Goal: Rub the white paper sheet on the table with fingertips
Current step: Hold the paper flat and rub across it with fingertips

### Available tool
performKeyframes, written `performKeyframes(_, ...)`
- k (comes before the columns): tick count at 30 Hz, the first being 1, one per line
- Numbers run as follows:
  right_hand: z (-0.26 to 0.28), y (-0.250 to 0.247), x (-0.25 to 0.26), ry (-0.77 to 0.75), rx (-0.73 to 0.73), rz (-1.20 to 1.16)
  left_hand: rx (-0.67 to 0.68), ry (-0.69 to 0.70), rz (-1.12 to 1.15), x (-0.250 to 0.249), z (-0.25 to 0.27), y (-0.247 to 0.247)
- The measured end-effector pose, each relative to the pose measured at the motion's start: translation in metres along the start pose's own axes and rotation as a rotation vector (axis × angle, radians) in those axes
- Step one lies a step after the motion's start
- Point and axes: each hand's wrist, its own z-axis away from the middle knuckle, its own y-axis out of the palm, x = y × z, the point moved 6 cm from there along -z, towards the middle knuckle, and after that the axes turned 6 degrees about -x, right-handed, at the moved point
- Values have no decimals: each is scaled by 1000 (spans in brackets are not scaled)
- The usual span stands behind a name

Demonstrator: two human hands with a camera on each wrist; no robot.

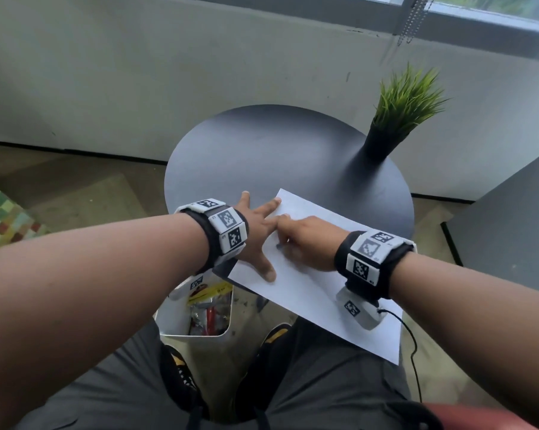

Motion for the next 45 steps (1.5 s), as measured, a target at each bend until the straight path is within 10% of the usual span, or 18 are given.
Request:
performKeyframes(3,6,4,7,-84,103,-3,17,12,-21,2,-1,0)
performKeyframes(7,-5,-15,-40,227,-73,24,43,0,-5,6,-9,6)
performKeyframes(13,22,15,20,-113,80,-20,52,1,-12,6,-9,6)
performKeyframes(18,0,-11,-48,275,-122,0,60,-2,-7,6,-11,5)
performKeyframes(24,25,16,19,-88,60,-64,78,-7,-29,6,-12,6)
performKeyframes(29,8,-11,-53,351,-122,-12,71,-1,-41,6,-14,5)
performKeyframes(35,33,21,29,-72,60,-76,62,0,-70,7,-15,5)
performKeyframes(40,18,-12,-50,319,-129,-38,47,8,-75,7,-16,6)
performKeyframes(45,30,19,22,-24,16,-43,44,1,-83,7,-17,6)
